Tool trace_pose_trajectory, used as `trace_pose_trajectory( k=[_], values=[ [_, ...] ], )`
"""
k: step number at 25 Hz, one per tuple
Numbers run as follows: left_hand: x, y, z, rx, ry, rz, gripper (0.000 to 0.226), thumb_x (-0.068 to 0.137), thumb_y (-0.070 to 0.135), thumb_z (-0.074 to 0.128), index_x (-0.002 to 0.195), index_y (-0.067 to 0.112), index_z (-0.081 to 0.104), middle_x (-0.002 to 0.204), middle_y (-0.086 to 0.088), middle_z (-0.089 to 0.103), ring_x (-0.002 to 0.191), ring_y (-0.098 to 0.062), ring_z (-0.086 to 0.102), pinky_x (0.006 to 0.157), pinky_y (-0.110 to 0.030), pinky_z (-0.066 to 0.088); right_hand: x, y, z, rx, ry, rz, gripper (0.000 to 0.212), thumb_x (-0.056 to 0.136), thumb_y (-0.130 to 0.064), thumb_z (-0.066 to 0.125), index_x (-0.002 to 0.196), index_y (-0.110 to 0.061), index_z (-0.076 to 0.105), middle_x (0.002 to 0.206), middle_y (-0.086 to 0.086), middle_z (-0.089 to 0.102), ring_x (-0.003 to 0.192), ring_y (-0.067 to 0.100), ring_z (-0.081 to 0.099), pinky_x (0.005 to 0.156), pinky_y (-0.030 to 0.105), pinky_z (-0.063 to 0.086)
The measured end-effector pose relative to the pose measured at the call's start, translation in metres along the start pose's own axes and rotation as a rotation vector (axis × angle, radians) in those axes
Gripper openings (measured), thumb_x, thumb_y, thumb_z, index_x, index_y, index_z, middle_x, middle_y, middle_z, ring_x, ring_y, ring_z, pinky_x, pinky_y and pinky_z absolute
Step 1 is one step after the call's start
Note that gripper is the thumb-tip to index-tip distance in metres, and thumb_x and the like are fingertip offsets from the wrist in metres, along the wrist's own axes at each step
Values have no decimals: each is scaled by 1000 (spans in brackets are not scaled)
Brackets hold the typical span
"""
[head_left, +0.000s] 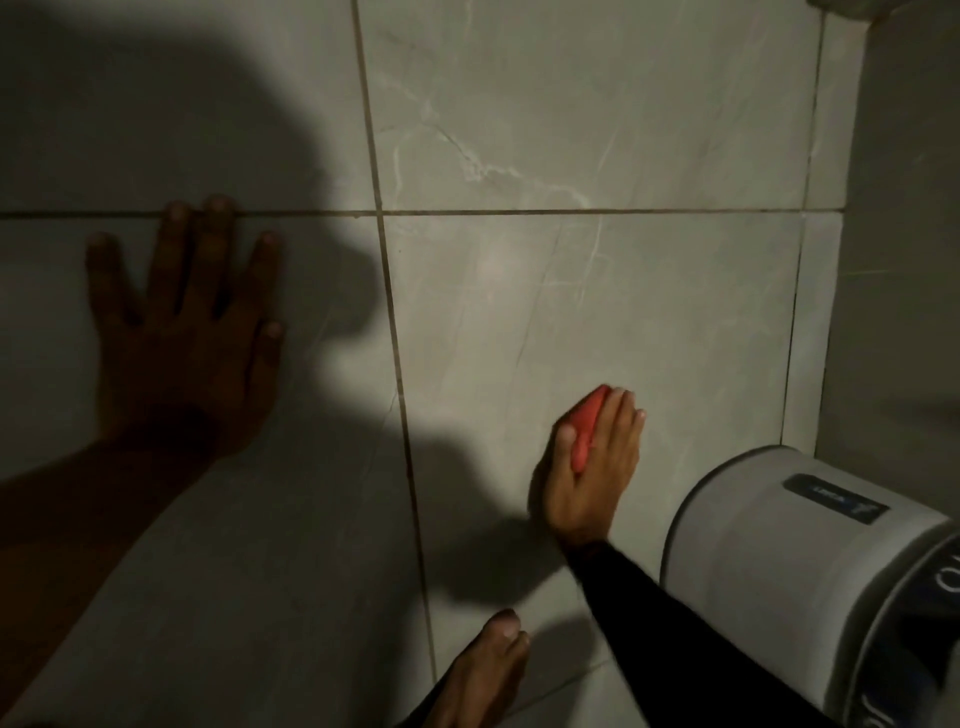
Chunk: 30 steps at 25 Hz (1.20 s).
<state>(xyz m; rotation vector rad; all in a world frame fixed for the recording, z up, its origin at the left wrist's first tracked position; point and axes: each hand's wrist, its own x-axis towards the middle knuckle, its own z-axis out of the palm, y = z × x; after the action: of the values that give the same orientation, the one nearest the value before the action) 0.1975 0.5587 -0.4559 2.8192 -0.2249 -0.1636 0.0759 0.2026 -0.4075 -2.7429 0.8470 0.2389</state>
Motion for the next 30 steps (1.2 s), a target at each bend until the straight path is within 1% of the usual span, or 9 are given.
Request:
trace_pose_trajectory(
  k=[2, 4, 8, 12, 15, 20, 24, 27, 30],
  values=[
    [-1, 0, 0, 1, 1, -9, 71, 106, 46, 27, 173, 25, 17, 183, -13, 8, 169, -40, 6, 125, -78, 4, 68, -29, -4, 14, 106, 73, 74, 106, -41, 40, 168, -4, 27, 178, 19, 22, 167, 42, 14, 132, 60, 19],
    [0, -1, 1, 13, -11, 2, 71, 106, 47, 25, 173, 25, 16, 183, -12, 6, 169, -39, 5, 126, -78, 3, 117, -73, 5, -63, 160, -135, 73, 106, -45, 40, 169, -8, 29, 178, 17, 25, 167, 41, 17, 133, 58, 20],
    [2, -1, -5, 44, -53, -29, 72, 103, 44, 29, 173, 25, 18, 183, -11, 5, 169, -40, 7, 127, -76, 3, 22, -81, 34, -189, -73, -507, 77, 108, -62, 23, 173, -26, 4, 183, -1, -7, 170, 26, -5, 138, 50, 2],
    [1, 1, -6, 64, -40, -19, 72, 104, 42, 31, 172, 25, 19, 183, -12, 8, 168, -40, 8, 127, -74, 1, 18, -28, 5, -72, -30, -224, 76, 107, -47, 36, 171, -8, 20, 181, 14, 12, 169, 37, 8, 134, 61, 14],
    [0, 1, -2, 96, -9, -1, 71, 104, 42, 31, 172, 24, 21, 183, -13, 9, 168, -40, 10, 128, -73, 2, 132, -96, 2, -19, 197, 19, 73, 105, -47, 38, 168, -11, 32, 178, 15, 29, 167, 38, 21, 132, 57, 22],
    [1, 0, 0, 102, 15, -1, 71, 103, 41, 34, 172, 25, 21, 183, -12, 10, 168, -39, 12, 128, -70, -2, 85, -159, 40, -67, 27, -545, 72, 107, -48, 38, 171, -19, 25, 180, 3, 17, 169, 32, 14, 136, 51, 12],
    [1, 4, 0, 112, 51, -10, 74, 99, 39, 43, 170, 26, 26, 181, -13, 17, 167, -39, 17, 129, -71, 2, 69, -95, 9, -12, 52, -199, 73, 105, -41, 42, 168, -7, 28, 178, 18, 25, 167, 40, 18, 134, 59, 18],
    [2, 5, 1, 126, 71, 0, 76, 98, 38, 45, 170, 27, 25, 181, -13, 18, 167, -39, 18, 129, -71, 3, 144, -162, 8, 11, 173, 18, 76, 102, -50, 35, 169, -15, 30, 178, 13, 28, 167, 37, 21, 133, 53, 19],
    [1, 4, -1, 116, 70, 3, 75, 98, 38, 46, 170, 25, 27, 181, -13, 17, 167, -39, 18, 129, -71, 4, 126, -218, 39, -28, 106, -481, 71, 106, -47, 40, 170, -18, 28, 179, 12, 26, 168, 34, 17, 136, 54, 14]
  ],
)
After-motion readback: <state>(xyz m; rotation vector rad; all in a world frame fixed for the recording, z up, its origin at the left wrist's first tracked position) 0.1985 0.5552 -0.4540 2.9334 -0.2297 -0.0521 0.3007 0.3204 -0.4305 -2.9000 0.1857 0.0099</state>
